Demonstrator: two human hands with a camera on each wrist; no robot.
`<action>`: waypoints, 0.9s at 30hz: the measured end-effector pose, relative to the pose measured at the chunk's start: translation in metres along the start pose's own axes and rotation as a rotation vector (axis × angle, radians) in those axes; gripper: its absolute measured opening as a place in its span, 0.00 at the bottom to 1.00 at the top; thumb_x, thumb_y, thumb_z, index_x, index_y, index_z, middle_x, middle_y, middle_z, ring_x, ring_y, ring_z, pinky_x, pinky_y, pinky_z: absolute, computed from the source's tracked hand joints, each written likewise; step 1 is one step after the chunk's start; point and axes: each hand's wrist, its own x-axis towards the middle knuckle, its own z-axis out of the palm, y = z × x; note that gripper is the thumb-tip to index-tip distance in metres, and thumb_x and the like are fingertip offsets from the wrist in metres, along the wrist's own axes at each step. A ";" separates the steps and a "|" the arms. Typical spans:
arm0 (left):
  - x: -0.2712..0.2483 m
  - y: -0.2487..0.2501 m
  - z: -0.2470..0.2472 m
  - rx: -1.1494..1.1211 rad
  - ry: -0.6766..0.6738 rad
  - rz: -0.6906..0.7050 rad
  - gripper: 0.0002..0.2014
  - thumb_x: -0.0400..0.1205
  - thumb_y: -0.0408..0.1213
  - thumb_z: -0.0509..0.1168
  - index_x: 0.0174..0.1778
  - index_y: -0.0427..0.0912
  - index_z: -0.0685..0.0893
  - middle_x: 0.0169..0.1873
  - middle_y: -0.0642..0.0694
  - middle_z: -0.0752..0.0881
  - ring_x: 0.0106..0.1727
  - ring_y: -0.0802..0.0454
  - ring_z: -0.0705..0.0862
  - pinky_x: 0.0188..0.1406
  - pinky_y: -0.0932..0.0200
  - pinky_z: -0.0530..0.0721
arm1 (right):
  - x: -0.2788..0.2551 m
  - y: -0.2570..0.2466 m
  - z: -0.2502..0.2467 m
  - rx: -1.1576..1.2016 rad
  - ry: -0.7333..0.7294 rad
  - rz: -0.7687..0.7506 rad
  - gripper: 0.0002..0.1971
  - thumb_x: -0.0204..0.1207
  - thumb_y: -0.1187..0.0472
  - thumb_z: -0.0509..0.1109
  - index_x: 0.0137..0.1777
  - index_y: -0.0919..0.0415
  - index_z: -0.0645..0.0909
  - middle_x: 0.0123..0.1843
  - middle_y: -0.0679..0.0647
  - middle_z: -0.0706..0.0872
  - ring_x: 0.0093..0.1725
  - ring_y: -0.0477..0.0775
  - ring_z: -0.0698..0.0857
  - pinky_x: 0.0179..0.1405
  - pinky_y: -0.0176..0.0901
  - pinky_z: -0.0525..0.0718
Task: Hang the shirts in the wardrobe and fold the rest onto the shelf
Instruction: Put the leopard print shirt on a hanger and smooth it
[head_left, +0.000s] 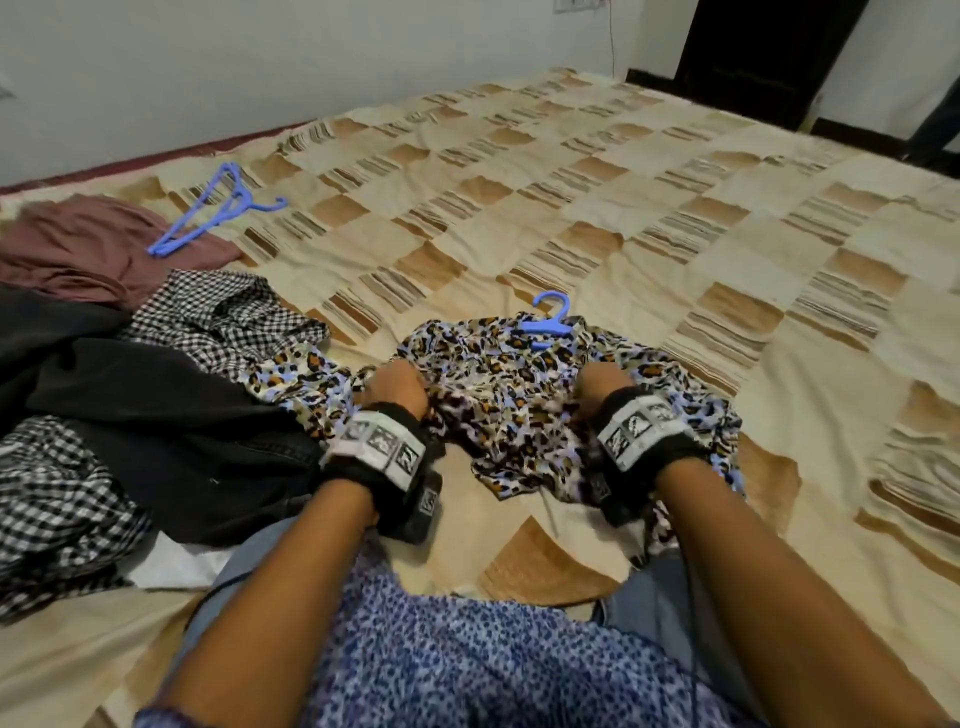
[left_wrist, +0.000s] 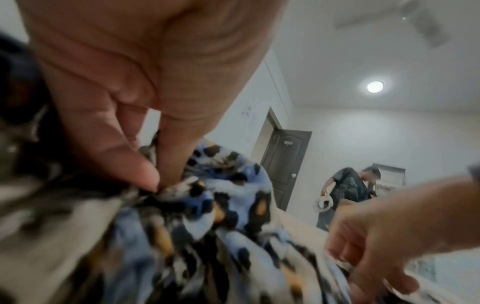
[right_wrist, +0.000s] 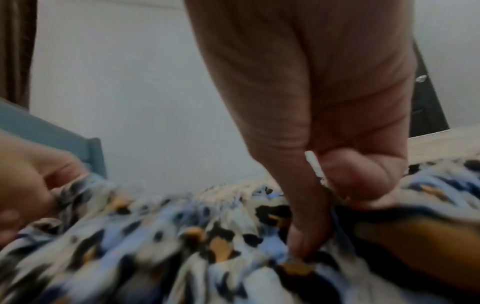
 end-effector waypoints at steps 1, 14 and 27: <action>0.012 0.002 -0.014 -0.039 0.017 0.003 0.11 0.83 0.30 0.60 0.56 0.34 0.86 0.57 0.37 0.86 0.58 0.38 0.83 0.60 0.46 0.81 | 0.006 0.007 -0.016 0.004 0.049 0.018 0.13 0.79 0.64 0.67 0.58 0.73 0.80 0.58 0.66 0.85 0.55 0.64 0.84 0.55 0.50 0.80; 0.043 0.063 -0.008 -0.117 0.137 0.478 0.18 0.76 0.22 0.66 0.62 0.33 0.80 0.61 0.35 0.82 0.65 0.38 0.79 0.66 0.46 0.76 | 0.036 0.008 -0.041 0.240 0.339 -0.219 0.12 0.76 0.59 0.71 0.57 0.61 0.80 0.55 0.60 0.84 0.56 0.62 0.83 0.50 0.46 0.80; 0.065 0.051 0.032 0.197 -0.024 0.291 0.11 0.82 0.33 0.66 0.59 0.42 0.84 0.56 0.42 0.85 0.54 0.44 0.84 0.51 0.53 0.81 | 0.055 -0.010 0.009 0.199 0.407 -0.383 0.11 0.80 0.68 0.65 0.59 0.63 0.83 0.56 0.61 0.83 0.56 0.59 0.82 0.59 0.52 0.82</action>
